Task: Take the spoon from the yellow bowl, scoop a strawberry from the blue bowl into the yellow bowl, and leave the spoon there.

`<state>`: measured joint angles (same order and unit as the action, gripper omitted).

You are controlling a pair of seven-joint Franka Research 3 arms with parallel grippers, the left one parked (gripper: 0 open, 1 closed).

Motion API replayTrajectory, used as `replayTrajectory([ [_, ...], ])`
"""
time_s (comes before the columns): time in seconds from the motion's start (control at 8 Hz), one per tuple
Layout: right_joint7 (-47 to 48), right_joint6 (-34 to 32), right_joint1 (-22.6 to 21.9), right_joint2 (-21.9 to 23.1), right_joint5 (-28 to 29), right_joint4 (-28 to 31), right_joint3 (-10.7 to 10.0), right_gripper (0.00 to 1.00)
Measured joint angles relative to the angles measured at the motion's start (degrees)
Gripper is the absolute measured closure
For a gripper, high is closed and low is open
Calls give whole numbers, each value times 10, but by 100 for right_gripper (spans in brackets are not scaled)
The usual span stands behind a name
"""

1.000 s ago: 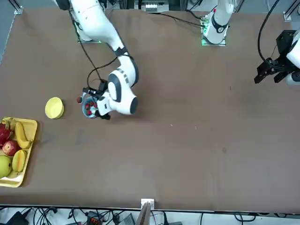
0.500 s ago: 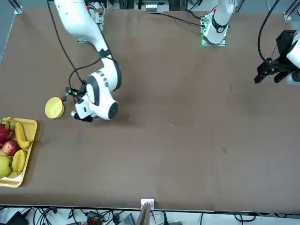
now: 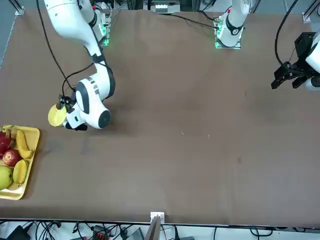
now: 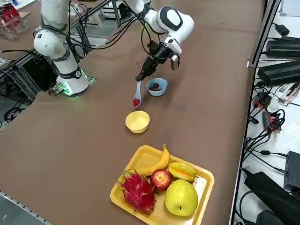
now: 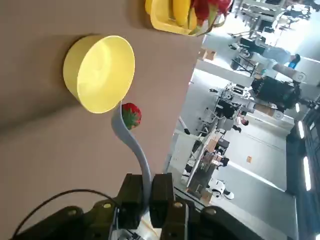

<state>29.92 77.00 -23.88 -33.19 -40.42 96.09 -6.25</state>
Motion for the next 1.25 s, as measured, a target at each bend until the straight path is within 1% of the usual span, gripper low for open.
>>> replayTrajectory([
  [0.38, -102, 41, 47, 0, -1, 8, 0, 89],
  [0.88, -286, 58, 67, -3, -13, 12, 1, 89],
  [1.0, -309, 59, 70, -3, -14, 12, 1, 89],
  [1.25, -317, 60, 70, -3, -14, 8, 3, 89],
])
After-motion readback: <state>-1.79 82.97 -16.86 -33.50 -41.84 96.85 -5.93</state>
